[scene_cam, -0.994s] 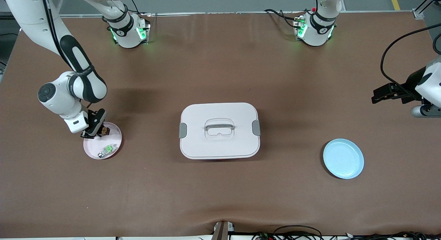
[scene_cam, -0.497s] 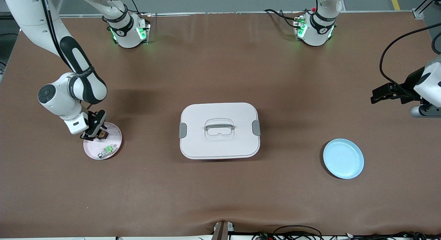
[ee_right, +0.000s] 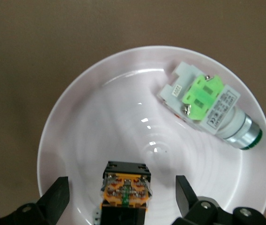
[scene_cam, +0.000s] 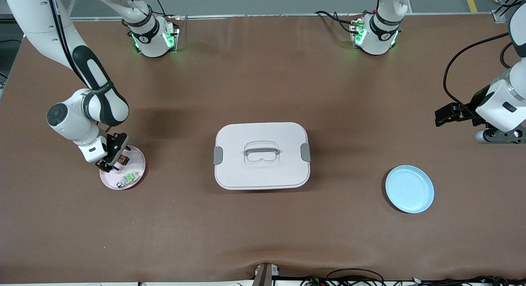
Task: Transfer orange switch to right arm and place
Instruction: 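Lower the switch block onto the white plate with the right gripper, then open the right gripper and release the switch on the plate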
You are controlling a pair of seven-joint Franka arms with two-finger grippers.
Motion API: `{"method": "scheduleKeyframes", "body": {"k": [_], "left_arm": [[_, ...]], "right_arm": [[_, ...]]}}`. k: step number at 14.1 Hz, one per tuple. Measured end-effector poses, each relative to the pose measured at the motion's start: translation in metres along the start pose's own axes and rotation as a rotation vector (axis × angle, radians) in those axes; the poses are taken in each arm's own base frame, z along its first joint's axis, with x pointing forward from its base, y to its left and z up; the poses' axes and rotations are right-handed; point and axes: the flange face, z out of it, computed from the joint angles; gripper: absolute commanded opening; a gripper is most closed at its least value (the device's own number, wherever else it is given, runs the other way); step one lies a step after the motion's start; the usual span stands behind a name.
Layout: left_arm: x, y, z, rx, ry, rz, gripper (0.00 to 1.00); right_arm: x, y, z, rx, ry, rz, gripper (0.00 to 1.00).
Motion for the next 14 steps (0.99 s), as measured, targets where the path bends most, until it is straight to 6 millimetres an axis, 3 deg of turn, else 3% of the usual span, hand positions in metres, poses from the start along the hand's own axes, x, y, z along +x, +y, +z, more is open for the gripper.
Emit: {"method": "scheduleKeyframes", "body": {"k": [5,7,11,14], "left_arm": [[0.002,-0.006,-0.002,-0.006,0.019,-0.011,1.00],[0.002,-0.006,-0.001,-0.009,0.017,-0.011,1.00],[-0.007,-0.005,0.002,-0.008,0.013,-0.011,1.00],[-0.027,-0.004,-0.006,-0.006,0.072,-0.011,1.00]], "right_arm": [[0.021,0.031,-0.033,0.101,0.031,0.078,1.00],[0.034,0.048,-0.058,0.153,0.044,0.126,1.00],[0.058,0.085,-0.133,0.227,0.051,0.251,1.00],[0.053,0.099,-0.162,0.223,0.023,0.442,1.00]]}}
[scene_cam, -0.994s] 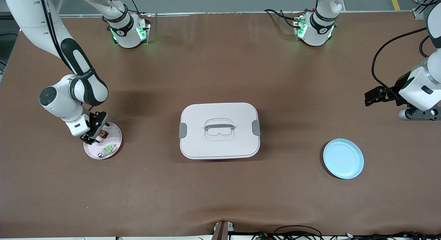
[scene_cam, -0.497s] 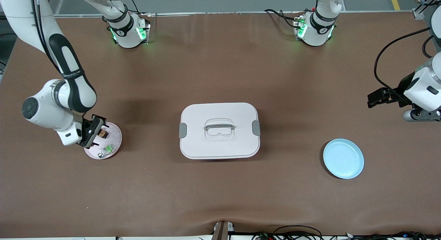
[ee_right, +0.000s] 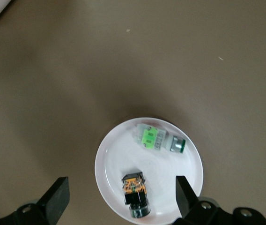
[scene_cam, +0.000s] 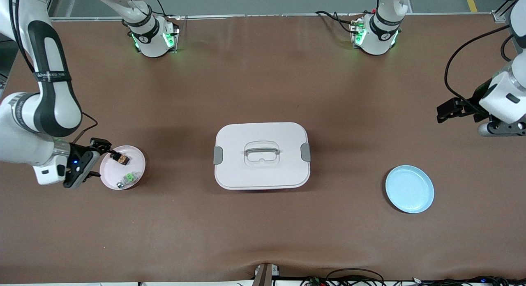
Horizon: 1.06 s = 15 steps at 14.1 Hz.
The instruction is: Transfer orange switch to right arm and place
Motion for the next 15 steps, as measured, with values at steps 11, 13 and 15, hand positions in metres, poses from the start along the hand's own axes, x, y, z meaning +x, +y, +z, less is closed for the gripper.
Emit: {"method": "scheduleKeyframes", "body": {"k": [11,13,15], "left_arm": [[-0.050,-0.004,-0.045,-0.028,0.082,-0.050,1.00],[-0.048,-0.005,-0.044,-0.027,0.051,-0.050,1.00],[-0.041,-0.004,-0.038,-0.026,0.001,-0.047,1.00]], "right_arm": [[0.009,-0.037,-0.149,-0.153,-0.168,0.791,1.00],[0.016,-0.043,-0.162,-0.181,-0.161,0.800,1.00],[0.018,-0.043,-0.176,-0.198,-0.137,0.800,1.00]]}}
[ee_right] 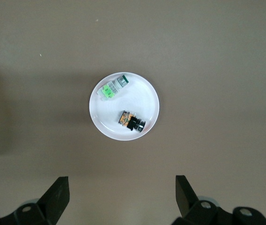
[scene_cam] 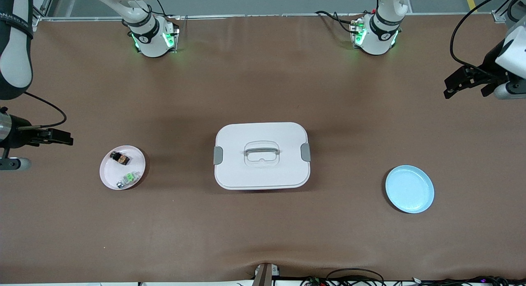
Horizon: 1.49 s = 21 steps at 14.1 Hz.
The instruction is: Transfer orange switch to right arm and place
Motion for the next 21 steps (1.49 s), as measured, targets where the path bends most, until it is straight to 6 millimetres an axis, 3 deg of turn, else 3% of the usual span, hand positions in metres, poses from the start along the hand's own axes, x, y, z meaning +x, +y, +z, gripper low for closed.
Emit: {"method": "scheduleKeyframes", "body": {"k": [3,6,10,14,16,21], "left_arm": [[0.018,0.002,0.000,0.001,-0.058,0.002,1.00],[0.030,0.001,0.006,0.000,-0.081,0.000,1.00],[0.035,0.003,0.013,0.001,-0.093,0.004,1.00],[0.035,0.001,0.009,0.000,-0.084,-0.001,1.00],[0.035,0.001,0.009,0.000,-0.083,0.000,1.00],[0.037,0.004,0.013,0.000,-0.090,0.005,1.00]], "right_arm": [[-0.007,-0.001,-0.028,0.002,0.040,0.000,1.00],[-0.028,-0.006,-0.051,0.036,0.011,-0.003,1.00],[-0.054,-0.014,-0.098,0.041,0.036,-0.014,1.00],[-0.094,-0.013,-0.140,0.045,0.055,-0.011,1.00],[-0.098,-0.014,-0.142,0.050,0.049,-0.013,1.00],[-0.097,-0.021,-0.127,0.071,-0.002,-0.028,1.00]]}}
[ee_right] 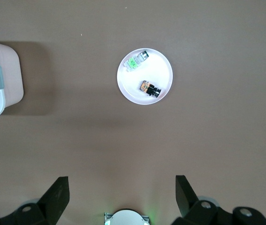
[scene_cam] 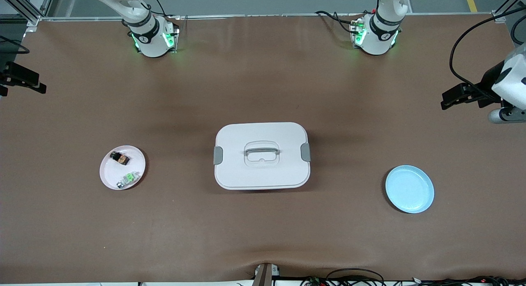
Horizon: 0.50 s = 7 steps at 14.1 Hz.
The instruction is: Transfer orange switch to right arm and place
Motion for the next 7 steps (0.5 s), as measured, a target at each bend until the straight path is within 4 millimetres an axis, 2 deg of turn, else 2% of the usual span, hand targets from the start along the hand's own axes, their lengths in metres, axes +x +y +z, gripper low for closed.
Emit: {"method": "scheduleKeyframes", "body": {"k": [4,7], "left_arm": [[0.000,0.000,0.000,0.000,0.000,0.000,1.00],[0.000,0.000,-0.001,-0.001,0.004,0.000,1.00]], "right_arm": [[0.000,-0.017,0.006,0.000,-0.016,-0.030,1.00],[-0.006,-0.013,0.010,0.002,-0.015,-0.022,1.00]]}}
